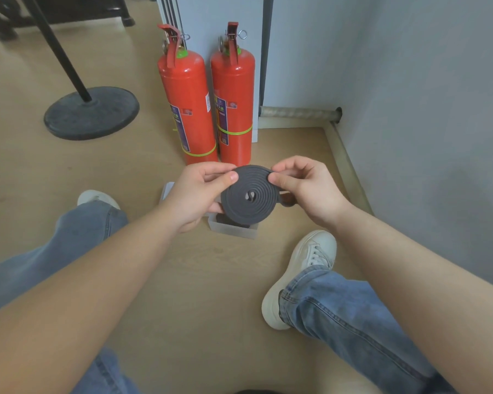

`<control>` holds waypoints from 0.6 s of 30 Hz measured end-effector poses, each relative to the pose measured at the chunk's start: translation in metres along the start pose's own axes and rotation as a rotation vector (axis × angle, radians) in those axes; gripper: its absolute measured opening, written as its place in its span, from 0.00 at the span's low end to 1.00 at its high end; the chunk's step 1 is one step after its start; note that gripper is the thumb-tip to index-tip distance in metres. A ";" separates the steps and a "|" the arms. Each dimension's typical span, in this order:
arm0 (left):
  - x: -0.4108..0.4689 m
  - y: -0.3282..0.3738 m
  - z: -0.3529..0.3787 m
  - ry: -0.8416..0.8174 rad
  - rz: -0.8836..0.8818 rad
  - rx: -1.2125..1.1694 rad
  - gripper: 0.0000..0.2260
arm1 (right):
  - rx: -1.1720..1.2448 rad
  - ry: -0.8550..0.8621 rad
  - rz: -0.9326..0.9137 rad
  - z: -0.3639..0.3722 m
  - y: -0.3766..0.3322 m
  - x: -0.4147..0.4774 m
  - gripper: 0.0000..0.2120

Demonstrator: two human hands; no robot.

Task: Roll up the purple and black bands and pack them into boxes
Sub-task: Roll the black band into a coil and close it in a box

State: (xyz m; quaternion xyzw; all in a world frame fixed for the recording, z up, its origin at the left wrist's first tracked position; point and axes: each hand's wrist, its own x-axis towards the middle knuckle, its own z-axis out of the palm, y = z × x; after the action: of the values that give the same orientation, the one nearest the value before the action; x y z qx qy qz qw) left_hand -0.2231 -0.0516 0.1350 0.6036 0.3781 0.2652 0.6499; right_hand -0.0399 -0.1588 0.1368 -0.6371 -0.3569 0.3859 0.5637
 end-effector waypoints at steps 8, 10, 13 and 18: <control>0.000 -0.003 0.006 0.040 -0.043 -0.120 0.08 | 0.133 -0.091 0.084 -0.001 -0.002 0.003 0.09; 0.001 -0.002 0.005 0.036 -0.047 -0.079 0.08 | 0.115 -0.079 0.072 -0.001 -0.002 0.005 0.09; 0.004 0.002 -0.002 -0.006 -0.019 0.128 0.12 | 0.053 -0.131 0.055 -0.002 -0.003 0.007 0.10; -0.002 0.004 0.001 -0.165 -0.044 0.222 0.08 | -0.019 -0.218 0.047 -0.001 -0.004 0.007 0.10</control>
State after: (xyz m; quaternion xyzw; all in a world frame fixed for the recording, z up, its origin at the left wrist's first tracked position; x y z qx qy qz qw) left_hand -0.2232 -0.0527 0.1395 0.6832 0.3635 0.1568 0.6137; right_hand -0.0364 -0.1527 0.1404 -0.6046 -0.4048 0.4628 0.5063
